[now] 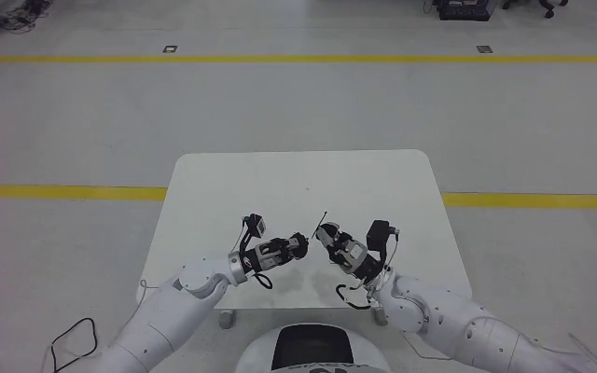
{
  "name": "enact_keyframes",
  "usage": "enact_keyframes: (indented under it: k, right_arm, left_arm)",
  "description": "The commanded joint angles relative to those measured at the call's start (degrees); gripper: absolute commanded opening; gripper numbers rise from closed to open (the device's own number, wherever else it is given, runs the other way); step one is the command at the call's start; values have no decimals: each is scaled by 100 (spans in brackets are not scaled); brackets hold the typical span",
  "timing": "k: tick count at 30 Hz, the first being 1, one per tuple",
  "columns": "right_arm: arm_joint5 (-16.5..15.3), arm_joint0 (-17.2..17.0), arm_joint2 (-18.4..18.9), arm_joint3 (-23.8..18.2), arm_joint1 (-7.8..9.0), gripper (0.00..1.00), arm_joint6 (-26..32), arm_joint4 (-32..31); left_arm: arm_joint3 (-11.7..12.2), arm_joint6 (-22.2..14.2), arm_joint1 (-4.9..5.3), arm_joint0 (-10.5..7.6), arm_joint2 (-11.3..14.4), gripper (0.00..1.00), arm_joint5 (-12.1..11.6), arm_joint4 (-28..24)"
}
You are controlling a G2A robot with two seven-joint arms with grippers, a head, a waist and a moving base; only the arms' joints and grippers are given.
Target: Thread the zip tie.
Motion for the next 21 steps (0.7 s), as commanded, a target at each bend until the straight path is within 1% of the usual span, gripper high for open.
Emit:
enact_keyframes:
  k: [1,8,21]
  right_arm:
    - [44,-36,56,-34,-19,0,92,-2]
    - [93,-186,274,-25,-139,0,257,-120]
    - [91,-452,652,36,-336,0,475,-336]
  left_arm:
    - [0,1,0,0,0,0,0,0]
    - [0,1,0,0,0,0,0,0]
    - [0,1,0,0,0,0,0,0]
